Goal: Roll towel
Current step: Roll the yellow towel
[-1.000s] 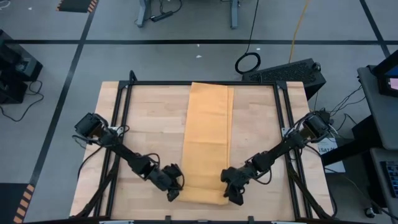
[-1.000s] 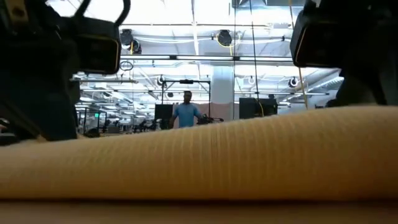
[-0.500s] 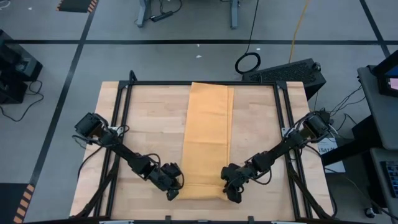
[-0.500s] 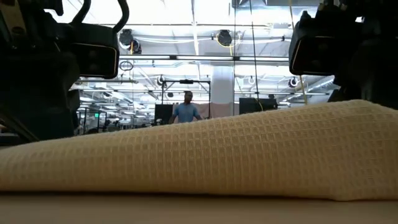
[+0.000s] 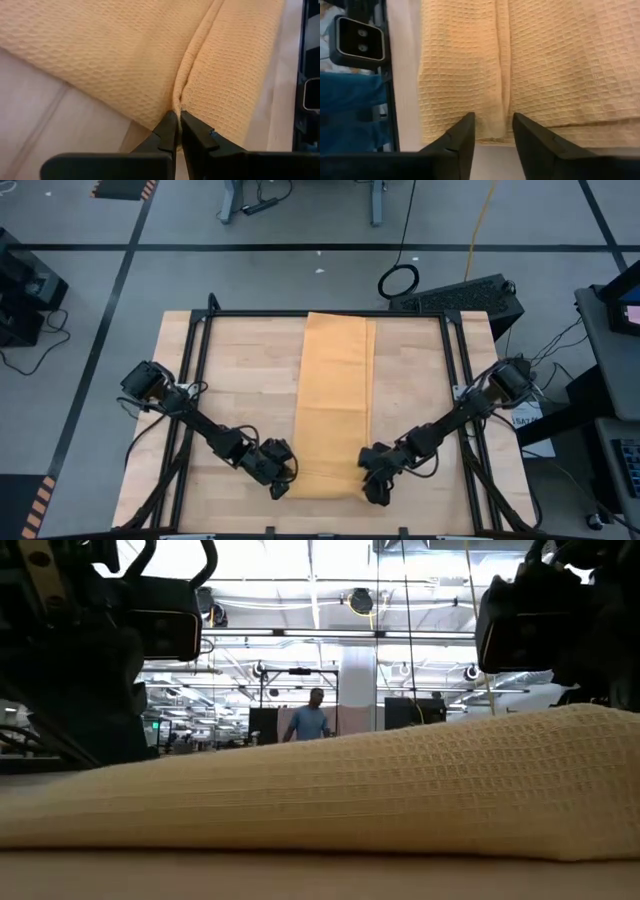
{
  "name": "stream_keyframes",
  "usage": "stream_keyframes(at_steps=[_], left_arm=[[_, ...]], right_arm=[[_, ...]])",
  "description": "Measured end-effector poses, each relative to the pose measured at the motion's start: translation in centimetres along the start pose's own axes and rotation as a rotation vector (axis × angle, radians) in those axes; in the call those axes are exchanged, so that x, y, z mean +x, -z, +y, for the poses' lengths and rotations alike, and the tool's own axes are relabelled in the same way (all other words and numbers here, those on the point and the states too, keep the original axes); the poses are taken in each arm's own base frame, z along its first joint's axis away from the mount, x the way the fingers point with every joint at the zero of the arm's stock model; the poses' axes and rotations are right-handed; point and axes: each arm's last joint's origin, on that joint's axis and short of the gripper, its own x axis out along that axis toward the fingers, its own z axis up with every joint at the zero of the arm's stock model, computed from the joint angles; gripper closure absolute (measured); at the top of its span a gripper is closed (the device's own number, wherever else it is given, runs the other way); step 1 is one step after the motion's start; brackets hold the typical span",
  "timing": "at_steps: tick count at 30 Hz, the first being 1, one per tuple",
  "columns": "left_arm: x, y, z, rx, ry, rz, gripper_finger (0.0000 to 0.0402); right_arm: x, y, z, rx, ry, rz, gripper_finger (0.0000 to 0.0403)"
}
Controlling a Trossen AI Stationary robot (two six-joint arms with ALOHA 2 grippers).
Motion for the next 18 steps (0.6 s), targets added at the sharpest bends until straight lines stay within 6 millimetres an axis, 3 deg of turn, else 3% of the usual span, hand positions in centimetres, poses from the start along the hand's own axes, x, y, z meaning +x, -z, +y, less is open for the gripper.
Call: stream_keyframes(at_steps=[10,14,18], left_arm=[[0.0,-0.1,0.1,-0.001,-0.010,-0.010,0.0379],[0.1,-0.3,0.2,-0.008,-0.021,-0.027,0.0379],[0.1,-0.7,0.4,-0.018,-0.025,-0.037,0.0378]], right_arm=[[-4.0,-0.3,0.4,-0.029,0.101,-0.046,0.0212],[-4.9,-0.3,2.4,-0.073,0.013,-0.178,0.0204],[-4.6,0.6,4.4,-0.160,-0.046,-0.326,0.0203]])
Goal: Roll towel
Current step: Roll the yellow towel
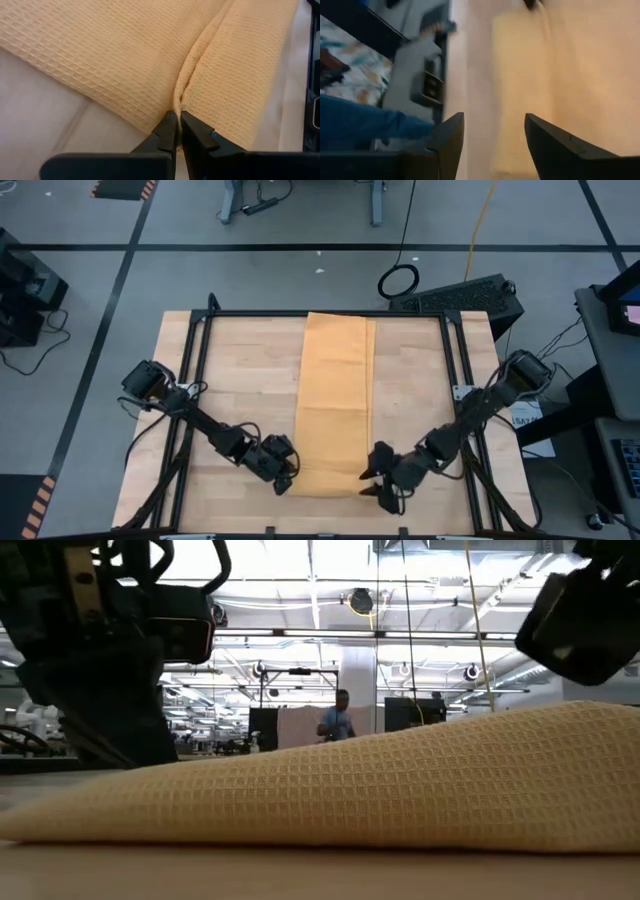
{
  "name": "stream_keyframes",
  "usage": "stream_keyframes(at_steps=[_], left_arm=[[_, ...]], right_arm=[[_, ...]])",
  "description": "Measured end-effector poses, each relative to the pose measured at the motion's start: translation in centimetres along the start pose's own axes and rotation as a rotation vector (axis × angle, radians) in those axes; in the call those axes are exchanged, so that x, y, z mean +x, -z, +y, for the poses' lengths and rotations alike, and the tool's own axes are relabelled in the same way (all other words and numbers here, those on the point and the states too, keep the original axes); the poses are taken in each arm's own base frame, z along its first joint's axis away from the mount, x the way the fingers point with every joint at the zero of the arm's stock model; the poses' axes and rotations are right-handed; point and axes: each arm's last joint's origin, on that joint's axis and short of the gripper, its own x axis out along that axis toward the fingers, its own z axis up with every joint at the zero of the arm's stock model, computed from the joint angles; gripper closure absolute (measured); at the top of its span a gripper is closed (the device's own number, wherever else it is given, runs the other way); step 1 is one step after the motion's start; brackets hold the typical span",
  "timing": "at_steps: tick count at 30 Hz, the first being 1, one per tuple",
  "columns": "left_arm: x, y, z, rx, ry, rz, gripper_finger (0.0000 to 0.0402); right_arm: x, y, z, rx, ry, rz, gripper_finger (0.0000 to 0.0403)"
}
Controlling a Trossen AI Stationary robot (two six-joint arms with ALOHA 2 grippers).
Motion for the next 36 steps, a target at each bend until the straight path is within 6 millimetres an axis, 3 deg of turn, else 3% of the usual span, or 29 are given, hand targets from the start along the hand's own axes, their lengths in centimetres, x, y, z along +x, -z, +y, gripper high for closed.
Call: stream_keyframes(at_steps=[13,22,27,36], left_arm=[[0.1,-0.6,0.4,-0.016,-0.013,-0.014,0.0378],[0.1,-0.8,-0.2,-0.020,0.083,0.018,0.0378],[0.0,-1.0,-1.2,0.009,0.219,0.057,0.0378],[-1.4,-1.1,-1.6,-0.002,0.263,0.137,0.0368]], right_arm=[[3.1,3.6,-0.6,-0.070,0.108,0.001,0.0108],[5.1,5.2,-1.6,-0.071,0.126,0.034,0.0104],[5.3,5.3,-1.7,-0.075,0.119,0.047,0.0104],[5.3,5.4,-1.6,-0.087,0.115,0.055,0.0103]])
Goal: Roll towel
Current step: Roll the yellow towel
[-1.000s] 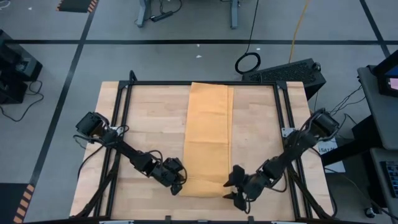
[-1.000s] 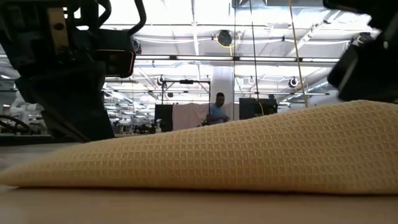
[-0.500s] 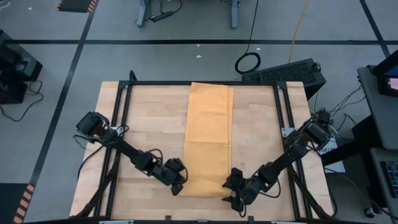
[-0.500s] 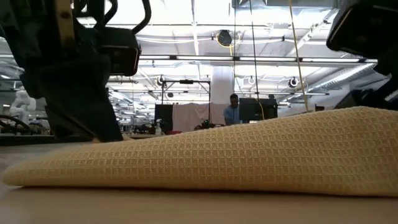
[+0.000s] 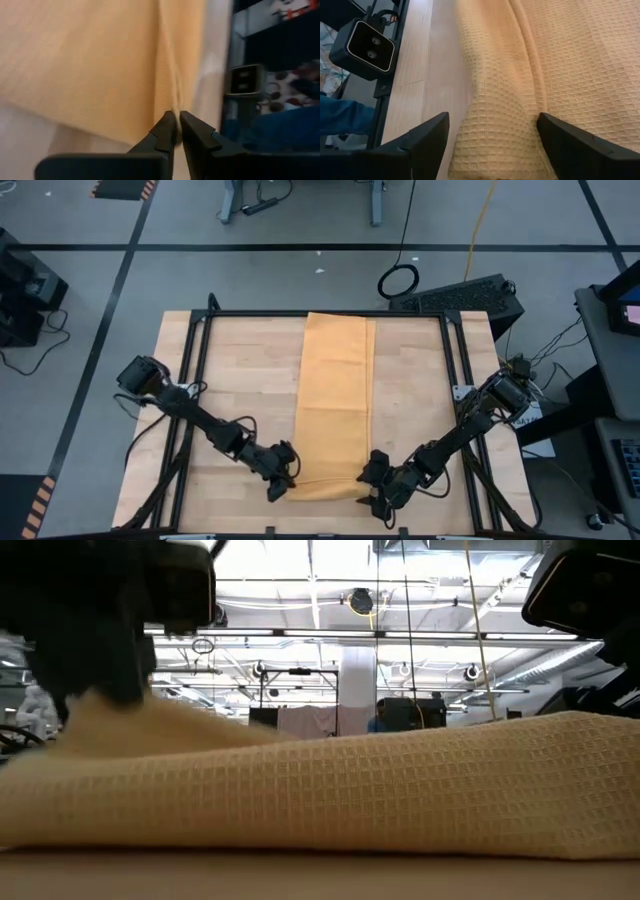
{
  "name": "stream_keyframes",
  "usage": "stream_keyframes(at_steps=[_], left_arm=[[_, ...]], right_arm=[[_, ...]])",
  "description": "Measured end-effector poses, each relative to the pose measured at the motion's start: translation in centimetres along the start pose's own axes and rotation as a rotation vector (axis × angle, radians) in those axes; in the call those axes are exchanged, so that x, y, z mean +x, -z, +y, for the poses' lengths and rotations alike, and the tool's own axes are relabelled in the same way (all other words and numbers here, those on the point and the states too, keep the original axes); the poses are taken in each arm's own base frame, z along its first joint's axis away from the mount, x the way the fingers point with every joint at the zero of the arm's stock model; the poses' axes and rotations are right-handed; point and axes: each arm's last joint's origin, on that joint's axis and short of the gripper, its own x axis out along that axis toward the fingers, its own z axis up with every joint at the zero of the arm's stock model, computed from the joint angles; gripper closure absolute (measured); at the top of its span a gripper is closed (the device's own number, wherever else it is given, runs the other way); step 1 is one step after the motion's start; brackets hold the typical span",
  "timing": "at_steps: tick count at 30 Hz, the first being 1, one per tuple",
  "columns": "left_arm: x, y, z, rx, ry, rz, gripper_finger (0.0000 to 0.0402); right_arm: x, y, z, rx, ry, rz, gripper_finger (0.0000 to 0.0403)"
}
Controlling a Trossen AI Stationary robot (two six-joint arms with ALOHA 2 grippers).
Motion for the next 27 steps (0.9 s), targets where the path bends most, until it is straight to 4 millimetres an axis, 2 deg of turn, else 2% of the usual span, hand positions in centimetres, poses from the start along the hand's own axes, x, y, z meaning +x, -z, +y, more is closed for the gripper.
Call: stream_keyframes(at_steps=[6,11,13,16,19,27], left_arm=[[-2.4,-0.1,-1.7,0.039,0.047,-0.009,0.0290],[-3.1,1.0,-2.6,0.078,0.006,-0.064,0.0211],[-3.1,1.6,-3.6,0.192,0.041,-0.126,0.0192],[-2.8,2.5,-5.8,0.451,0.064,-0.186,0.0180],[-2.0,3.7,-5.7,0.579,-0.013,-0.191,0.0168],[0.9,4.8,-3.7,0.787,-0.158,-0.158,0.0113]], right_arm=[[0.0,0.0,0.0,-0.044,-0.003,0.004,0.0103],[0.0,0.1,0.0,-0.068,-0.003,0.006,0.0103],[0.0,0.1,0.0,-0.075,-0.003,0.006,0.0103],[0.0,0.1,0.0,-0.087,-0.003,0.007,0.0103],[0.0,0.1,0.0,-0.093,-0.003,0.008,0.0103],[0.0,0.1,0.0,-0.094,-0.006,0.006,0.0103]])
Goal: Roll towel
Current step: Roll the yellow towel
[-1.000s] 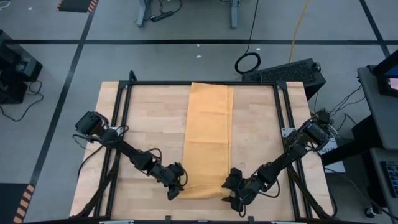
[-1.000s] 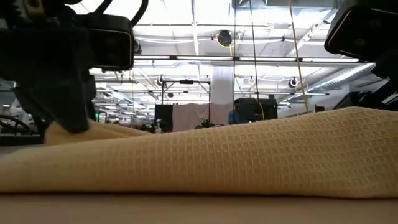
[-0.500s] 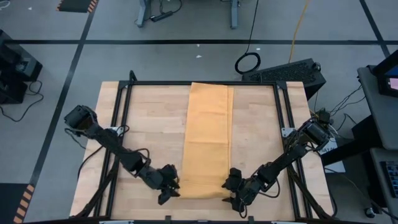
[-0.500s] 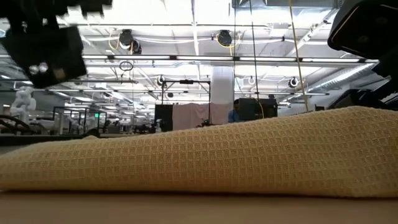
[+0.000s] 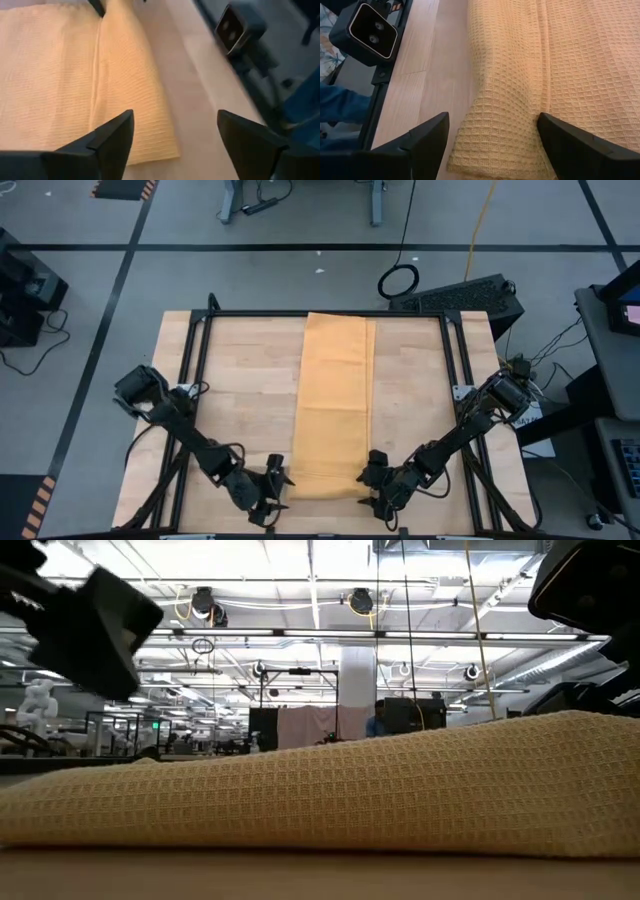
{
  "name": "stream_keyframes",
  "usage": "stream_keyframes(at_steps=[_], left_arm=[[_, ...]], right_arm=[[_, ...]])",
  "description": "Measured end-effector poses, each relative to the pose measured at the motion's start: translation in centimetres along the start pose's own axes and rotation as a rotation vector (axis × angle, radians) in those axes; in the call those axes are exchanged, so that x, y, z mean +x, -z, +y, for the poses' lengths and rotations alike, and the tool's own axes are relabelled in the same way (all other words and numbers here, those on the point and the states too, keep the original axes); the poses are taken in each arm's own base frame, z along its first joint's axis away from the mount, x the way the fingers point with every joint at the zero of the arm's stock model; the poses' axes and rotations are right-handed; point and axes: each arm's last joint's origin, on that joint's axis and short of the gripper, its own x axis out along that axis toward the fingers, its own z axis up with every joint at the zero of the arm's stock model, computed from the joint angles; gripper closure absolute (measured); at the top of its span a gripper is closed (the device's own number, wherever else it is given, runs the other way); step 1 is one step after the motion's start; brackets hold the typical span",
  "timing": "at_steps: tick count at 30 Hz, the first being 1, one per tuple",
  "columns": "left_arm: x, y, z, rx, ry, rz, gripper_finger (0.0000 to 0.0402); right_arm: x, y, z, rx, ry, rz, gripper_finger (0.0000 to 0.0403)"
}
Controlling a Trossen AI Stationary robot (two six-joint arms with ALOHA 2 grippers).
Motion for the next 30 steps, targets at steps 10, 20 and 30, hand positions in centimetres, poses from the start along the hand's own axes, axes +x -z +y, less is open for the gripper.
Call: stream_keyframes(at_steps=[10,20,30], left_arm=[[3.0,2.0,0.5,0.119,-0.057,0.012,0.0078],[4.3,3.2,0.6,0.071,-0.136,0.031,0.0080],[4.5,3.2,1.0,-0.022,-0.105,0.049,0.0247]], right_arm=[[0.0,0.0,0.0,-0.036,-0.013,0.013,0.0103],[0.0,0.1,0.0,-0.036,-0.008,0.017,0.0103],[0.0,0.1,-0.2,-0.064,0.044,-0.014,0.0103]])
